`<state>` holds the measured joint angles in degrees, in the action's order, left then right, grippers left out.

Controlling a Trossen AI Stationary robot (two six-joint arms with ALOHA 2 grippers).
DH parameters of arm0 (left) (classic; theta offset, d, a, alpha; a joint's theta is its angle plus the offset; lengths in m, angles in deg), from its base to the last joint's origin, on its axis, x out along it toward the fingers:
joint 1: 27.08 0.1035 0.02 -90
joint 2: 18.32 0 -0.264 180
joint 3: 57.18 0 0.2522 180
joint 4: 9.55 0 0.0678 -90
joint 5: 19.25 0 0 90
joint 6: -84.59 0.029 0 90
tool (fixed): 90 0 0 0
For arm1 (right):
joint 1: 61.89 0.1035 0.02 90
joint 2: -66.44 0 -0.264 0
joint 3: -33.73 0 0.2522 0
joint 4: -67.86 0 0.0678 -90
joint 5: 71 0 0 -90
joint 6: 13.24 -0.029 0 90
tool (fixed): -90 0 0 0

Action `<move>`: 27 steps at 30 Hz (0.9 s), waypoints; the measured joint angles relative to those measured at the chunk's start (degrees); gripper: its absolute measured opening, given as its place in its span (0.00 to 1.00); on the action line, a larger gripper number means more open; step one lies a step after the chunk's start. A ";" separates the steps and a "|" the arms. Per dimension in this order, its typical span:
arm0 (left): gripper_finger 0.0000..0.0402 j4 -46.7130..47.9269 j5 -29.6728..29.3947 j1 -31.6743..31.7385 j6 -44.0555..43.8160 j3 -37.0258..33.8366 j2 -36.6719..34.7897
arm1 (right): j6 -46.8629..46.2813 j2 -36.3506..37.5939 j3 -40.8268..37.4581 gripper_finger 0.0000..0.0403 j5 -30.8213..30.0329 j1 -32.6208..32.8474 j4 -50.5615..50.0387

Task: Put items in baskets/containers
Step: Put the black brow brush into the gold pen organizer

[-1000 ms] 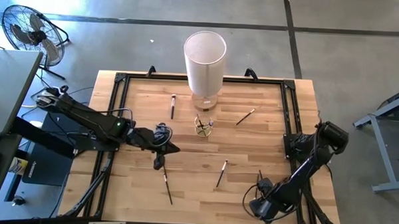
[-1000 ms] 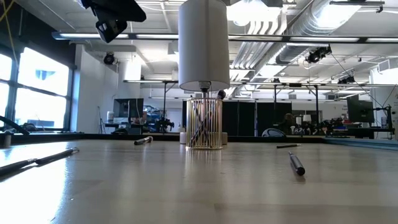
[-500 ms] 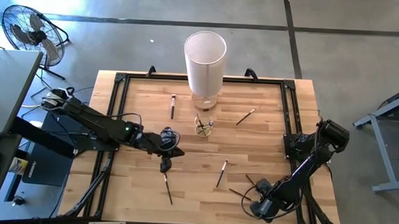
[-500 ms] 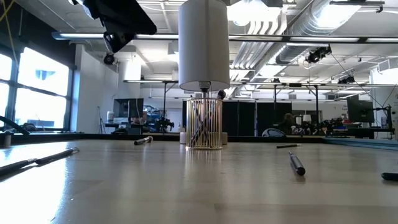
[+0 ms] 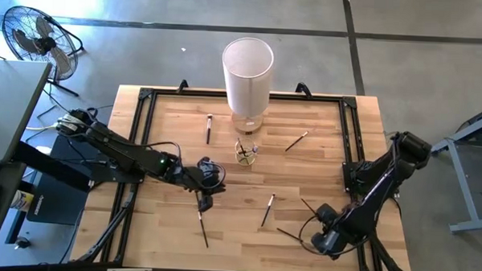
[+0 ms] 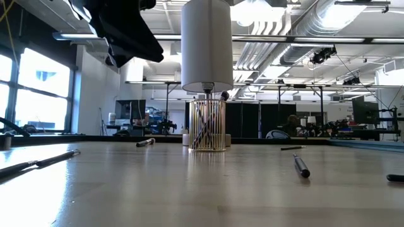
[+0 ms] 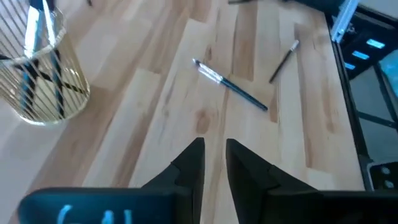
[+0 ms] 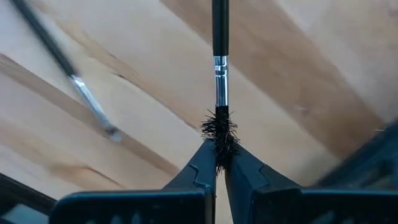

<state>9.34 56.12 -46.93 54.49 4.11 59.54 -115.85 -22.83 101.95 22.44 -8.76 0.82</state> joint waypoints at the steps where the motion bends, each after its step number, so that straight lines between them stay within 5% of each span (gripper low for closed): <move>1: 0.17 -0.70 -0.71 0.01 0.84 0.00 0.01 | 1.36 0.65 0.00 0.02 -0.04 -0.38 0.13; 10: 0.31 -1.49 1.89 2.17 14.72 6.46 1.69 | 18.35 6.61 0.21 0.02 0.76 -10.90 2.97; 17: 0.41 16.34 2.10 3.36 23.84 20.40 10.27 | 37.38 5.11 9.16 0.02 1.12 -21.96 -3.26; 27: 0.42 36.78 -3.16 3.38 31.17 45.58 25.98 | 53.07 -0.33 20.62 0.02 2.12 -30.69 -9.71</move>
<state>46.12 52.96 -43.55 85.65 49.69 85.52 -62.77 -23.16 122.58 24.56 -39.45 -8.89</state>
